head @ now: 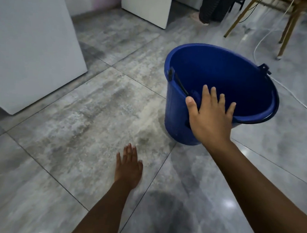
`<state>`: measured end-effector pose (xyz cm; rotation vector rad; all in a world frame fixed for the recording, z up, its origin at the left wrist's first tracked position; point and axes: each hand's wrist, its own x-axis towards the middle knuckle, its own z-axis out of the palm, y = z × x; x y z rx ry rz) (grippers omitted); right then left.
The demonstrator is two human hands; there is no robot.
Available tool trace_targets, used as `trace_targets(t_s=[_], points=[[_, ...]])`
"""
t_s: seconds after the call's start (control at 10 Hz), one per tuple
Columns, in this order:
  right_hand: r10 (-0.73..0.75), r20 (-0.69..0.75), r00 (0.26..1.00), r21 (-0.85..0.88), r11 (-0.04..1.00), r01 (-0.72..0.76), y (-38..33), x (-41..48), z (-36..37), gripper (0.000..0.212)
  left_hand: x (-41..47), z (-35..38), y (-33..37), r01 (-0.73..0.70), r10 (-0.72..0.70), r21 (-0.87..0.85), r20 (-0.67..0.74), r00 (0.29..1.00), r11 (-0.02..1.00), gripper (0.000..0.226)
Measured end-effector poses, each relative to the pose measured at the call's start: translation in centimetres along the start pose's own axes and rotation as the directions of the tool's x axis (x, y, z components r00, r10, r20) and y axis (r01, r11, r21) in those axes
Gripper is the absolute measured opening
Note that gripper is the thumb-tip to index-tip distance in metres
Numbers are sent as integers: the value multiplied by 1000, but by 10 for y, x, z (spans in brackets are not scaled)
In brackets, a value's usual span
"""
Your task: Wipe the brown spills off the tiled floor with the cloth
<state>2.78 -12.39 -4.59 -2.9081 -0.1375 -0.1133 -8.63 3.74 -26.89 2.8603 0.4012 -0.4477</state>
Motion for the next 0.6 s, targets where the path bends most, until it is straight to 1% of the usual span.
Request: trace_targets(t_s=[0.1, 0.2, 0.3, 0.4, 0.5, 0.6], points=[[-58, 64, 996, 46, 997, 55, 5, -1, -6, 73, 10, -27, 5, -16, 18, 47, -37, 999, 999, 60], [-100, 118, 988, 47, 994, 96, 11, -1, -14, 67, 10, -61, 15, -30, 32, 27, -76, 997, 999, 58], [-114, 204, 972, 15, 993, 113, 12, 0, -20, 66, -7, -100, 23, -42, 43, 13, -74, 996, 999, 59], [-58, 379, 923, -47, 996, 82, 7, 2, -37, 77, -32, -157, 26, -23, 24, 23, -58, 998, 999, 59], [-15, 515, 857, -156, 981, 111, -8, 1, -68, 79, -59, -225, 20, 39, -38, 18, -40, 998, 999, 59], [-64, 596, 801, -172, 963, 206, -39, -3, -113, 72, -82, -301, 17, 118, -117, 6, -52, 992, 993, 60]])
